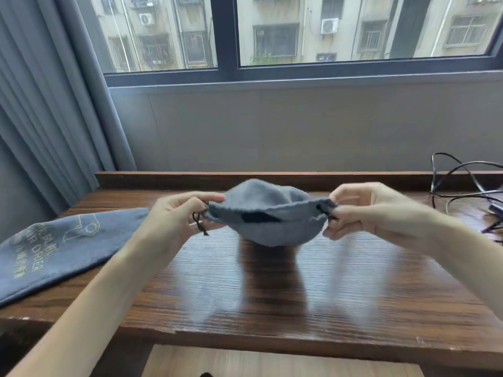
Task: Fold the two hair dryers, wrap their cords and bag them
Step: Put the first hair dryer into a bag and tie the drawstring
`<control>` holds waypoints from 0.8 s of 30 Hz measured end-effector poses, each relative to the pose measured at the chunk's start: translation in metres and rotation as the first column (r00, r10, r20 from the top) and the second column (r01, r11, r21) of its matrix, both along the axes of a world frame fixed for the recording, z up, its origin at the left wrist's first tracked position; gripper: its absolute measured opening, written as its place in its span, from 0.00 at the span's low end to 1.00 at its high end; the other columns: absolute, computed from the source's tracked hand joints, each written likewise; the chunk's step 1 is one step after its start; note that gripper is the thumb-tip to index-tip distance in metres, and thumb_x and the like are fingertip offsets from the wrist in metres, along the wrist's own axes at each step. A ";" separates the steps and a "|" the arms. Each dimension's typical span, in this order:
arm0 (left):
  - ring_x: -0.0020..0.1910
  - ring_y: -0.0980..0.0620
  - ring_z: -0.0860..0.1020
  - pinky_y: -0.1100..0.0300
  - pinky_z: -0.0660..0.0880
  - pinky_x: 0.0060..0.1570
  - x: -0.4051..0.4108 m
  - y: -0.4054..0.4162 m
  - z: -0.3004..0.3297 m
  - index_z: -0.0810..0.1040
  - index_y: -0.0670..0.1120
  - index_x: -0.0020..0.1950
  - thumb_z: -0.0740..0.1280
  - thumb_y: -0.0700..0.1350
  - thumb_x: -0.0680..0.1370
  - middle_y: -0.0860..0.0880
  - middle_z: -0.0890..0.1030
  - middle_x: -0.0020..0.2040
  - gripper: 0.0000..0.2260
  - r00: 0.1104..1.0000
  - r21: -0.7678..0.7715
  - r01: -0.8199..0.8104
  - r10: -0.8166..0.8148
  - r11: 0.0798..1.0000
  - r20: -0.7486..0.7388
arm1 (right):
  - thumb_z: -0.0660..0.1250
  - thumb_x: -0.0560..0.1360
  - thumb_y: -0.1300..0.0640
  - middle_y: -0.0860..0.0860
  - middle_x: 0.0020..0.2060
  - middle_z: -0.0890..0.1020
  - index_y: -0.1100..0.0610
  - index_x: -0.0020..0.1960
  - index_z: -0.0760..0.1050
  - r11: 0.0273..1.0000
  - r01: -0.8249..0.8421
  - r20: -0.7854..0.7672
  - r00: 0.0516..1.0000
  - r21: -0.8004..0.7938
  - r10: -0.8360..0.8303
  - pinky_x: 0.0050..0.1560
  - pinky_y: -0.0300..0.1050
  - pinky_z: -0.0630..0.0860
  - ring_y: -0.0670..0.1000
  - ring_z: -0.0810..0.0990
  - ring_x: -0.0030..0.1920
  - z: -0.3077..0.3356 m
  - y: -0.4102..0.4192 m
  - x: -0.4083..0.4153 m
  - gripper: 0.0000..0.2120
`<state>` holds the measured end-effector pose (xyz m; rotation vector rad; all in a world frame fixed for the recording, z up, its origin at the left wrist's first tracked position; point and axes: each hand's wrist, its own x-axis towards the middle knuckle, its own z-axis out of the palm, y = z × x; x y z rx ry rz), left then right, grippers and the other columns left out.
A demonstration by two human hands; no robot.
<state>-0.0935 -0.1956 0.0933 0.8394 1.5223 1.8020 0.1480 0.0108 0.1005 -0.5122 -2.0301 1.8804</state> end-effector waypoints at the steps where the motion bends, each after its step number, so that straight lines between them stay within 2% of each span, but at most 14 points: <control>1: 0.40 0.46 0.81 0.56 0.82 0.42 0.004 -0.003 -0.009 0.81 0.34 0.45 0.54 0.28 0.77 0.37 0.82 0.42 0.15 1.000 -0.026 -0.008 0.008 1.000 0.004 | 0.72 0.67 0.66 0.68 0.38 0.80 0.68 0.50 0.76 1.000 -0.013 0.005 1.000 -0.020 0.013 0.42 0.50 0.82 0.62 0.83 0.39 -0.010 -0.003 0.002 0.13; 3: 0.37 0.48 0.82 0.58 0.82 0.40 0.011 -0.010 -0.026 0.81 0.35 0.42 0.55 0.28 0.78 0.40 0.83 0.38 0.16 0.999 -0.077 -0.022 0.024 0.997 0.023 | 0.76 0.65 0.63 0.70 0.39 0.80 0.66 0.47 0.77 0.997 -0.039 0.021 0.999 -0.073 0.040 0.43 0.50 0.82 0.63 0.83 0.40 -0.028 -0.010 0.006 0.14; 5: 0.34 0.49 0.82 0.59 0.82 0.38 0.017 -0.016 -0.040 0.82 0.36 0.40 0.55 0.28 0.78 0.41 0.83 0.37 0.17 0.998 -0.103 -0.021 0.027 0.994 0.057 | 0.81 0.60 0.57 0.70 0.40 0.80 0.65 0.46 0.78 0.993 -0.034 0.044 0.998 -0.114 0.039 0.44 0.50 0.82 0.64 0.84 0.41 -0.043 -0.015 0.011 0.20; 7: 0.30 0.50 0.80 0.60 0.81 0.35 0.018 -0.025 -0.050 0.84 0.38 0.37 0.55 0.28 0.78 0.41 0.81 0.34 0.20 0.999 -0.132 0.005 0.002 0.991 0.052 | 0.82 0.59 0.55 0.69 0.40 0.81 0.63 0.45 0.79 0.990 -0.034 0.065 0.997 -0.135 0.043 0.46 0.50 0.82 0.64 0.84 0.43 -0.054 -0.020 0.015 0.21; 9: 0.28 0.50 0.76 0.62 0.77 0.31 0.016 -0.037 -0.057 0.85 0.39 0.38 0.59 0.29 0.77 0.41 0.78 0.32 0.17 0.998 -0.203 0.058 -0.062 0.977 -0.014 | 0.79 0.64 0.59 0.68 0.41 0.82 0.64 0.45 0.80 0.988 -0.068 0.107 0.991 -0.138 0.083 0.46 0.50 0.81 0.63 0.83 0.44 -0.062 -0.025 0.020 0.14; 11: 0.27 0.52 0.72 0.66 0.71 0.31 0.017 -0.050 -0.062 0.86 0.41 0.43 0.65 0.35 0.75 0.40 0.74 0.30 0.09 0.983 -0.296 0.121 -0.156 0.947 -0.096 | 0.72 0.71 0.66 0.68 0.42 0.82 0.66 0.47 0.80 0.990 -0.083 0.187 0.977 -0.112 0.103 0.44 0.48 0.81 0.60 0.83 0.42 -0.069 -0.029 0.028 0.06; 13: 0.26 0.55 0.67 0.67 0.64 0.30 0.018 -0.062 -0.068 0.86 0.43 0.47 0.69 0.40 0.73 0.42 0.71 0.29 0.07 0.964 -0.368 0.161 -0.226 0.916 -0.140 | 0.66 0.74 0.72 0.68 0.41 0.82 0.68 0.48 0.79 0.994 -0.079 0.268 0.958 -0.078 0.097 0.41 0.47 0.79 0.59 0.83 0.41 -0.076 -0.031 0.036 0.05; 15: 0.29 0.55 0.64 0.65 0.59 0.32 0.020 -0.070 -0.072 0.85 0.46 0.51 0.71 0.45 0.71 0.47 0.72 0.31 0.10 0.950 -0.406 0.193 -0.274 0.893 -0.152 | 0.66 0.72 0.72 0.66 0.40 0.82 0.67 0.45 0.79 0.996 -0.064 0.308 0.948 -0.062 0.080 0.37 0.46 0.79 0.62 0.83 0.42 -0.083 -0.035 0.040 0.05; 17: 0.32 0.56 0.67 0.66 0.62 0.33 0.022 -0.074 -0.073 0.84 0.47 0.52 0.74 0.50 0.69 0.50 0.74 0.35 0.14 0.935 -0.428 0.207 -0.307 0.880 -0.180 | 0.65 0.70 0.73 0.62 0.37 0.80 0.66 0.41 0.78 0.999 -0.034 0.323 0.946 -0.022 0.039 0.33 0.44 0.77 0.63 0.84 0.41 -0.089 -0.039 0.042 0.05; 20: 0.31 0.58 0.69 0.67 0.63 0.31 0.021 -0.076 -0.071 0.83 0.47 0.45 0.77 0.52 0.69 0.49 0.76 0.37 0.11 0.927 -0.436 0.174 -0.296 0.883 -0.231 | 0.63 0.74 0.74 0.60 0.34 0.80 0.68 0.43 0.77 1.000 -0.012 0.333 0.943 0.018 0.006 0.29 0.42 0.74 0.62 0.83 0.37 -0.091 -0.041 0.046 0.06; 22: 0.29 0.58 0.68 0.65 0.63 0.31 0.019 -0.077 -0.067 0.82 0.48 0.37 0.74 0.52 0.71 0.52 0.77 0.32 0.08 0.888 -0.488 0.152 -0.336 0.860 -0.315 | 0.64 0.75 0.71 0.62 0.33 0.81 0.68 0.45 0.78 0.999 -0.017 0.326 0.945 0.031 0.006 0.27 0.40 0.72 0.60 0.82 0.33 -0.087 -0.041 0.049 0.05; 24: 0.28 0.58 0.67 0.64 0.62 0.30 0.017 -0.078 -0.062 0.80 0.49 0.33 0.71 0.51 0.73 0.53 0.75 0.28 0.10 0.843 -0.545 0.199 -0.426 0.814 -0.328 | 0.63 0.76 0.71 0.62 0.32 0.80 0.68 0.44 0.79 0.999 0.001 0.297 0.955 0.044 -0.014 0.27 0.39 0.70 0.57 0.80 0.30 -0.081 -0.040 0.052 0.07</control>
